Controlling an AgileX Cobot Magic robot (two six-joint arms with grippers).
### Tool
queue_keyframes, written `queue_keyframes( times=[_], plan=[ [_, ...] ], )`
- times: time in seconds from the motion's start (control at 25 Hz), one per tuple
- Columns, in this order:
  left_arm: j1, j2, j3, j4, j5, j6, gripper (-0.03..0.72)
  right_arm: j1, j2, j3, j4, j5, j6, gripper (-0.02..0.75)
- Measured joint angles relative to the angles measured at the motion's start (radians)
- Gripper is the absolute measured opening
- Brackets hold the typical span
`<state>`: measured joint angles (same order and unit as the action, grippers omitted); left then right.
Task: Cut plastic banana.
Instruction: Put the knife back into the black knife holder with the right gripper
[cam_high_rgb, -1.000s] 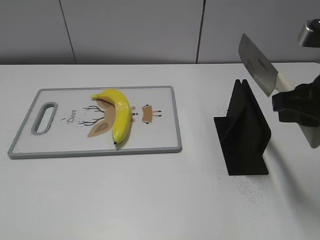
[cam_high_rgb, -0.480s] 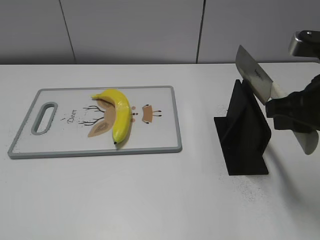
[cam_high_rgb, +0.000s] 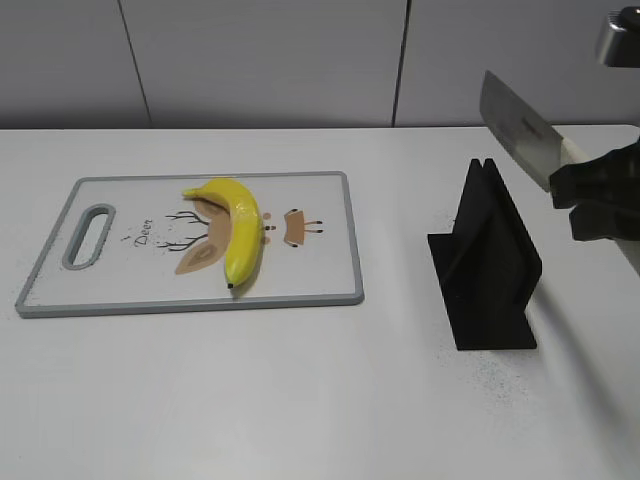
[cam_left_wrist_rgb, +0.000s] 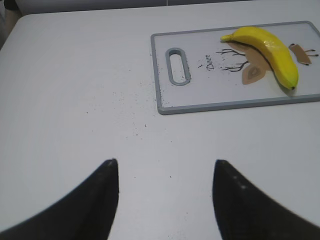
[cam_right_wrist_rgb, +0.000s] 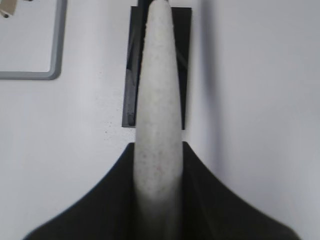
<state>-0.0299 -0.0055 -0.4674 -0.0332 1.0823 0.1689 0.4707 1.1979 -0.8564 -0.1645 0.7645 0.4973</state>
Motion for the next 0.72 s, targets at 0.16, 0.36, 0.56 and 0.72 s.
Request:
queue_keyframes(
  times=[0.16, 0.36, 0.56, 0.72],
  plan=[
    [0.000, 0.000, 0.000, 0.000, 0.000, 0.000, 0.579, 0.029, -0.006, -0.011, -0.065, 0.060, 0.091, 0.162],
    [0.000, 0.000, 0.000, 0.000, 0.000, 0.000, 0.579, 0.252, -0.003, -0.013, -0.263, 0.143, 0.339, 0.162],
    [0.000, 0.000, 0.000, 0.000, 0.000, 0.000, 0.579, 0.332, 0.034, -0.013, -0.395, 0.178, 0.521, 0.162],
    [0.000, 0.000, 0.000, 0.000, 0.000, 0.000, 0.579, 0.335, 0.063, -0.013, -0.420, 0.157, 0.537, 0.162]
  ],
)
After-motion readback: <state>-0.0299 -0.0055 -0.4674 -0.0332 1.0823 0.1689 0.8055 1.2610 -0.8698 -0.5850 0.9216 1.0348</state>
